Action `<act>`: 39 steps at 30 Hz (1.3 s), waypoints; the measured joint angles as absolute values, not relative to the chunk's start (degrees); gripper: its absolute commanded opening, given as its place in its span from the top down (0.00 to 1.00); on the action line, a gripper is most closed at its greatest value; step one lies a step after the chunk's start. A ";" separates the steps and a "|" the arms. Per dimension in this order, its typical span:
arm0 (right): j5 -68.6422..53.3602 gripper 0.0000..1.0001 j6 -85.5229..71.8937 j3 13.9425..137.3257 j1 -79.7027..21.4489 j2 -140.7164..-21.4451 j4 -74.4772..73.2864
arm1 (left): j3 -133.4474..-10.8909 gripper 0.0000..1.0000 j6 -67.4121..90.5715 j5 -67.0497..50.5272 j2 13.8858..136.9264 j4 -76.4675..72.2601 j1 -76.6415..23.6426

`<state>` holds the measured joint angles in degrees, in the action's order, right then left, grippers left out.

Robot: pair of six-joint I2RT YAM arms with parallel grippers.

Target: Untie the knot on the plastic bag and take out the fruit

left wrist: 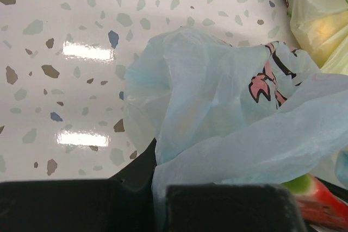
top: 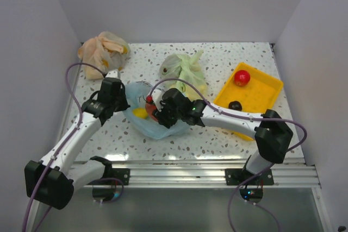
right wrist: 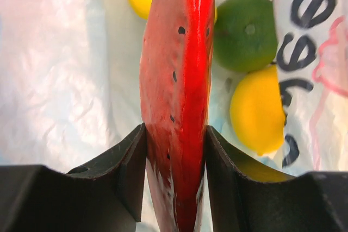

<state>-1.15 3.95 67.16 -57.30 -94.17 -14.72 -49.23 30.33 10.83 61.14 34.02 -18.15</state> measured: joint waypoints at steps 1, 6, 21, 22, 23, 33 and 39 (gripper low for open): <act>-1.76 1.00 3.99 67.16 -57.32 -93.89 -15.31 | -49.52 1.00 30.33 10.96 61.25 34.00 -18.15; -5.04 0.99 3.68 67.57 -57.32 -89.86 -16.10 | -49.54 1.00 30.35 10.28 61.32 33.98 -18.15; 9.96 1.00 2.37 78.43 -53.23 -79.50 -15.64 | -40.97 1.00 30.33 6.00 56.97 33.43 -18.15; 11.25 1.00 1.78 77.49 -51.00 -78.76 -15.86 | -40.77 1.00 30.33 5.91 56.90 33.36 -18.15; 12.67 0.99 0.93 76.16 -48.36 -77.95 -16.14 | -40.45 1.00 30.33 5.76 56.77 33.10 -18.15; 20.14 0.98 -10.24 58.65 -20.71 -75.00 -17.85 | -37.98 1.00 29.28 2.92 55.07 30.61 -18.15; 19.86 0.78 -17.63 55.24 -7.53 -77.78 -17.76 | -37.60 1.00 28.71 2.28 53.28 30.48 -18.15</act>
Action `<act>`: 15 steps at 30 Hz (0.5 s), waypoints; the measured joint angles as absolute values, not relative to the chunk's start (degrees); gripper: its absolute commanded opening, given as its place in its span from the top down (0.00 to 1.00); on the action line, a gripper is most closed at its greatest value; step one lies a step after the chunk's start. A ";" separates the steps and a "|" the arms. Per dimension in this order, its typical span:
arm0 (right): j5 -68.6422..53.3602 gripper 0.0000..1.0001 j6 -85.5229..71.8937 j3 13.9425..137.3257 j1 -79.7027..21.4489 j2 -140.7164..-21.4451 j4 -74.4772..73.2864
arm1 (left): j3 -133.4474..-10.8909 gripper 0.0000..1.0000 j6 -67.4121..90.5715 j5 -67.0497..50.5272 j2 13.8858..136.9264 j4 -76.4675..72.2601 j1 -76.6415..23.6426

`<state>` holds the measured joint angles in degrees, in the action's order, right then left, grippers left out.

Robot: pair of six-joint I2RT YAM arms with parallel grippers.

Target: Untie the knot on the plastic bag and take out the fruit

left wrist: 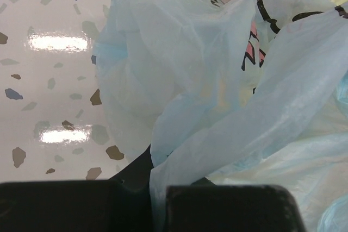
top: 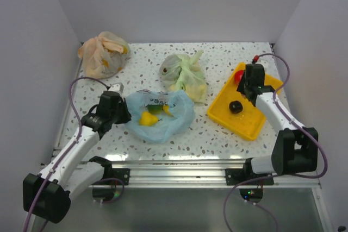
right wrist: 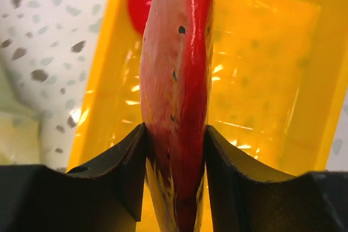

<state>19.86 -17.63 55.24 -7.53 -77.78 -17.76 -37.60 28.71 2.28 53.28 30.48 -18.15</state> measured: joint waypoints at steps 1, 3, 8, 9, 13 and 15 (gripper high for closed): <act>19.88 0.74 -18.48 55.20 -5.87 -78.65 -17.63 | -37.60 1.00 28.67 2.24 53.01 30.48 -18.15; 19.40 0.60 -20.32 55.16 -1.69 -81.23 -17.43 | -37.60 1.00 28.40 2.11 52.62 30.48 -18.15; 17.28 0.07 -22.63 55.18 3.86 -86.04 -18.20 | -37.60 1.00 28.21 1.93 52.51 30.48 -18.15; 16.99 0.02 -22.98 55.18 3.95 -86.28 -18.50 | -37.60 1.00 28.16 1.91 52.51 30.48 -18.15; 16.84 0.01 -23.18 55.70 3.64 -86.30 -19.18 | -37.63 1.00 27.83 1.89 52.66 30.48 -18.15; 16.69 0.01 -23.20 56.05 3.64 -86.21 -19.64 | -37.82 1.00 27.83 1.89 52.84 30.57 -18.15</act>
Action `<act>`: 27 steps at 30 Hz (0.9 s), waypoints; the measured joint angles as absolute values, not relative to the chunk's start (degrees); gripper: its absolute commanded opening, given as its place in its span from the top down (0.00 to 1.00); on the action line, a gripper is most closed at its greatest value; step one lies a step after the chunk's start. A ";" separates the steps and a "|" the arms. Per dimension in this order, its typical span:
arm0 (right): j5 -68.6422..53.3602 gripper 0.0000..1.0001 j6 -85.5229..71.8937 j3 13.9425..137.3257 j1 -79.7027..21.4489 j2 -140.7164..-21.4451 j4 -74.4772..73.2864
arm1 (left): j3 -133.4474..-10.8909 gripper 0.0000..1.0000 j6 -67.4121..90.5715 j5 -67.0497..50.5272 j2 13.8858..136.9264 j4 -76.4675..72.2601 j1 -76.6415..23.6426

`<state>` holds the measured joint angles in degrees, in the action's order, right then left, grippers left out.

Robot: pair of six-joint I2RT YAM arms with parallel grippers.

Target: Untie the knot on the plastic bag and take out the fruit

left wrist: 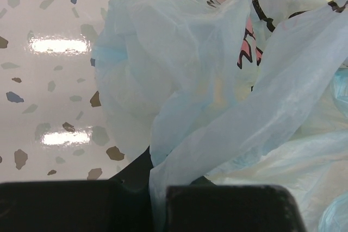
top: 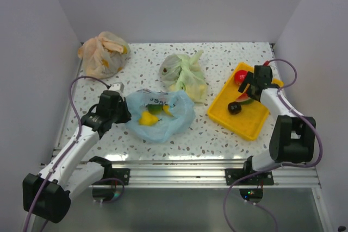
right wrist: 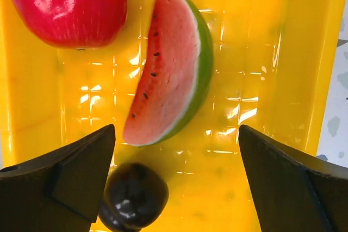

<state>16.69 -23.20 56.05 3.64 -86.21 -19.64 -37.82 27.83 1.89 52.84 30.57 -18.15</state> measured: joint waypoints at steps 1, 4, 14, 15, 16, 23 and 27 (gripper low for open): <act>16.29 0.01 -23.20 56.07 3.64 -86.08 -19.79 | -38.09 1.00 27.79 1.89 52.97 30.63 -18.15; 13.65 0.01 -23.18 55.96 3.64 -84.64 -20.03 | -39.68 1.00 27.59 1.89 53.47 30.92 -18.15; 1.17 0.01 -19.27 55.94 -11.00 -72.20 -18.35 | -50.68 1.00 27.33 0.19 59.75 31.64 -19.42; 0.01 0.01 -18.92 56.01 -12.82 -71.75 -18.22 | -52.90 1.00 27.42 0.14 60.69 31.77 -20.82; -1.10 0.01 -18.46 56.03 -14.70 -71.13 -18.09 | -55.37 1.00 27.42 0.38 61.58 32.14 -22.90; -6.02 0.02 -15.16 57.89 -24.43 -67.13 -17.45 | -58.76 1.00 29.41 4.56 61.34 30.96 -33.04; -9.02 0.02 -12.75 59.02 -30.92 -66.19 -16.43 | -50.28 1.00 32.58 8.58 61.93 32.16 -32.67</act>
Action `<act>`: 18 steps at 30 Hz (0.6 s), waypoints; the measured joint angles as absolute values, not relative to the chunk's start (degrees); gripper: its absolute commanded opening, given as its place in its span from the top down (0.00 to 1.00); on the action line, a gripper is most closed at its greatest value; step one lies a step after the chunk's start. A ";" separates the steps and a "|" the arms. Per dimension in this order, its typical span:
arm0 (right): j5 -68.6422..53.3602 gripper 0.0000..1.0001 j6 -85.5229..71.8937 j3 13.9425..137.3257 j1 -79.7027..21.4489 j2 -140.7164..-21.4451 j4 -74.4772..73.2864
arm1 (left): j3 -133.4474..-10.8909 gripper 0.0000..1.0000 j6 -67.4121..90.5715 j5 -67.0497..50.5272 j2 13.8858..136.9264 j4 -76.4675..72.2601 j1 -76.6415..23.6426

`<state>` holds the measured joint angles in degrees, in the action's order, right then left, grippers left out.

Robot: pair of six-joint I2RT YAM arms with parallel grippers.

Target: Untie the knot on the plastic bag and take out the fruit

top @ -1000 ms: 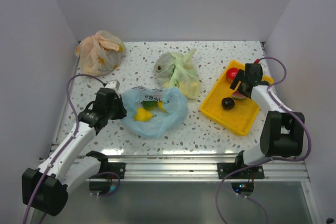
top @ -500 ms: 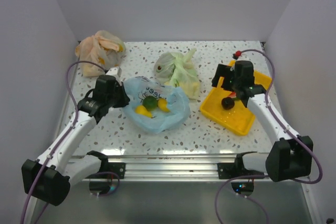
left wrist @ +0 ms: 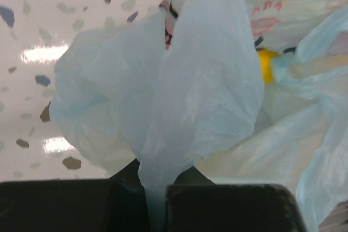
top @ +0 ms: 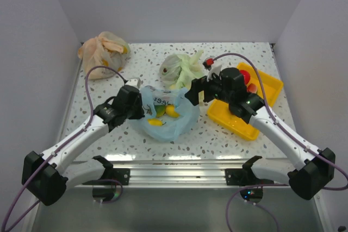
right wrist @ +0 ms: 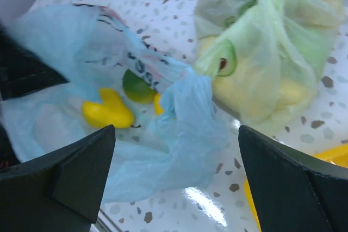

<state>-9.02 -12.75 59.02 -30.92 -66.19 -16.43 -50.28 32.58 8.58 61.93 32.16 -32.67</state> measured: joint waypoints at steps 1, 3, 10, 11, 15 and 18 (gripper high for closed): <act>-10.09 0.02 -12.10 59.27 -32.67 -66.35 -16.29 | -48.14 1.00 33.43 9.10 62.24 32.42 -32.67; -11.51 0.03 -10.61 59.88 -36.56 -67.20 -16.32 | -44.80 1.00 34.57 9.78 62.59 33.15 -32.67; -13.17 0.11 -7.70 61.60 -50.02 -76.14 -15.73 | -40.71 1.00 37.50 11.86 60.73 34.50 -32.69; -13.23 0.11 -7.53 61.60 -51.22 -77.76 -15.70 | -40.42 1.00 38.00 12.49 59.96 34.70 -32.69; -13.17 0.15 -6.48 62.59 -54.92 -83.81 -15.68 | -38.87 1.00 39.48 14.72 56.05 35.79 -32.69; -12.93 0.22 -5.78 64.62 -56.93 -87.26 -15.62 | -37.43 1.00 40.14 15.31 53.87 35.92 -32.69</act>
